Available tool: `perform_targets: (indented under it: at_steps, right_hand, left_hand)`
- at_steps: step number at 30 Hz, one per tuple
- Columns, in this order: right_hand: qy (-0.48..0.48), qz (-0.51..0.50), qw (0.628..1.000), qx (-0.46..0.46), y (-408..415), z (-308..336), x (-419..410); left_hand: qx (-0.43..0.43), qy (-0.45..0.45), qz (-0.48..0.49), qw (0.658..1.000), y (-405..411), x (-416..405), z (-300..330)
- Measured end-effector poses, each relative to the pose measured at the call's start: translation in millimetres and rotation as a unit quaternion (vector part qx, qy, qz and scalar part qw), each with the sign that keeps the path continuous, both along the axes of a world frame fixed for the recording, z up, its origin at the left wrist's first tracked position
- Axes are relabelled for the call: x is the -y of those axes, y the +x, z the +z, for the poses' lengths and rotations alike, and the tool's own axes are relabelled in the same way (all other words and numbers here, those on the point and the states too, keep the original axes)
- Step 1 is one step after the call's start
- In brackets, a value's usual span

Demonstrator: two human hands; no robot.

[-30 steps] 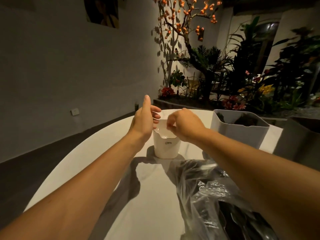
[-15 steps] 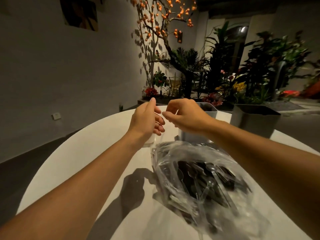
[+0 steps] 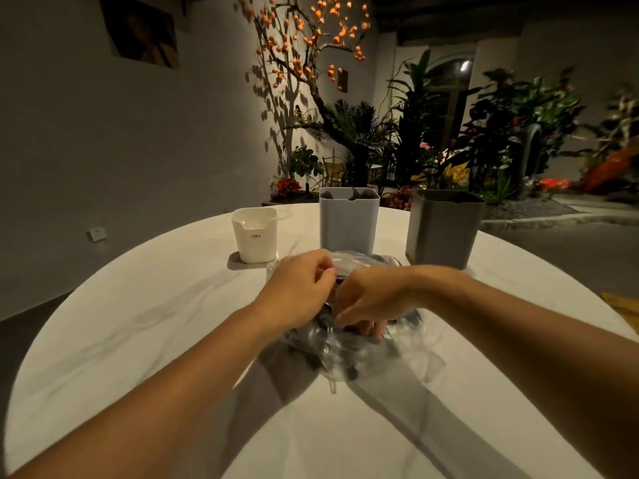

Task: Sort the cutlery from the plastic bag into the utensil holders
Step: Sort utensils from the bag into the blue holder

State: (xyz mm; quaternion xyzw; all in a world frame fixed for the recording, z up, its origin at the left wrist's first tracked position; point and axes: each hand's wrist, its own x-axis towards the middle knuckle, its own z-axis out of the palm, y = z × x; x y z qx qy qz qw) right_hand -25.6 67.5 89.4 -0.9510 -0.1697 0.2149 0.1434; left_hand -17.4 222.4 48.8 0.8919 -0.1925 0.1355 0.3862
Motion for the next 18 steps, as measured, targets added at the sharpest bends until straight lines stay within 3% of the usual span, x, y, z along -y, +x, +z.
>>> perform_targets:
  at_steps: [3,5,7,10,13,15,18]
  right_hand:
    - [-0.028,0.030,0.988,0.147,2.1,-23.5,-0.5]
    - [-0.104,0.026,0.947,0.304,4.4,-36.4,2.4]
    - [-0.123,0.013,0.917,0.379,6.5,-49.0,5.4]
    - [-0.049,-0.019,0.916,0.399,4.2,-56.5,5.7]
    - [0.049,-0.009,0.945,0.324,-1.6,-60.5,3.1]
    - [0.032,0.008,0.960,0.278,-1.2,-64.0,1.6]
    - [0.008,-0.029,0.942,0.333,6.2,-67.3,8.5]
  left_hand:
    - [0.007,-0.006,0.013,1.000,3.8,5.9,-12.7]
    - [0.025,-0.019,0.031,0.999,8.1,9.5,-17.4]
    - [0.041,-0.044,0.044,0.997,11.8,11.9,-21.8]
    - [0.052,-0.110,0.054,0.991,15.3,9.9,-30.6]
    - [0.051,-0.170,0.055,0.983,16.2,3.7,-38.3]
    - [0.050,-0.171,0.062,0.982,18.0,0.7,-41.5]
    - [0.068,-0.109,0.078,0.989,19.0,0.6,-46.2]
